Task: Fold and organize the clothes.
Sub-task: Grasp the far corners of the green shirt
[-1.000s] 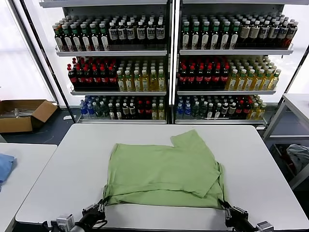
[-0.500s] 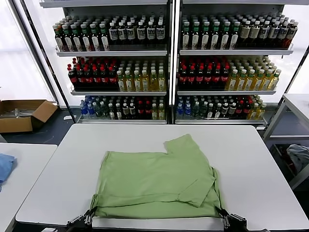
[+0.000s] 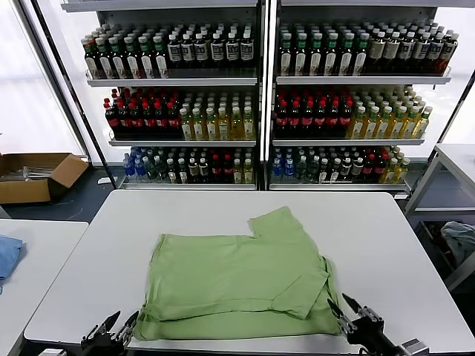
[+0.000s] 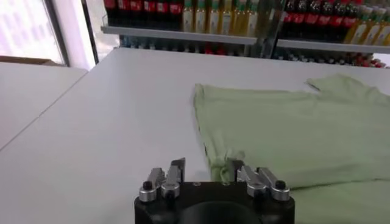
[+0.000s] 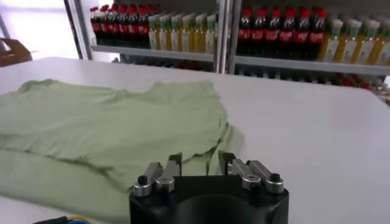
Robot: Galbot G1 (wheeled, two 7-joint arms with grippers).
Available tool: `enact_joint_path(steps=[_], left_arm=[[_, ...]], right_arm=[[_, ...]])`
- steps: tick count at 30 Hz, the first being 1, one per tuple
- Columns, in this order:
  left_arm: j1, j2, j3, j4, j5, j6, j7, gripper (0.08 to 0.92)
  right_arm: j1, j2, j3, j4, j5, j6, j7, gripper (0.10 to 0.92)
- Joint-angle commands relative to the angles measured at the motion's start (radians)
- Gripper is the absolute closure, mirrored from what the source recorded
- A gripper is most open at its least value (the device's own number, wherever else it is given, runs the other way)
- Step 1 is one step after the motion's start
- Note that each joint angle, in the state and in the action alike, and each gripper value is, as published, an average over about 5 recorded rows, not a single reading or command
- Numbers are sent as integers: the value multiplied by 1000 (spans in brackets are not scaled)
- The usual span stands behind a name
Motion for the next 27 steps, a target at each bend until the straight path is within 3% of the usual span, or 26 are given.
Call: enact_joint_path(steps=[1,6,10,16,27], left_arm=[[-190,182,14,74,-25,5,30,424],[-330,286,61,194,-124,5,59,277],[-465,339,125,312,-198,5,86,194],[-674,375,273,499,-221,5,113,177],[-911,343,402,753,-237,4,108,177]], right_arm=[[318,-47,-18,-99,67,-107,-23,351],[538,-30,-115,-266,75,-139,-100,231],[685,0,-235,-399,35,-131,-139,205],[915,49,-396,-605,5,-198,-153,203],[1096,129,-505,-858,7,-208,-167,203]])
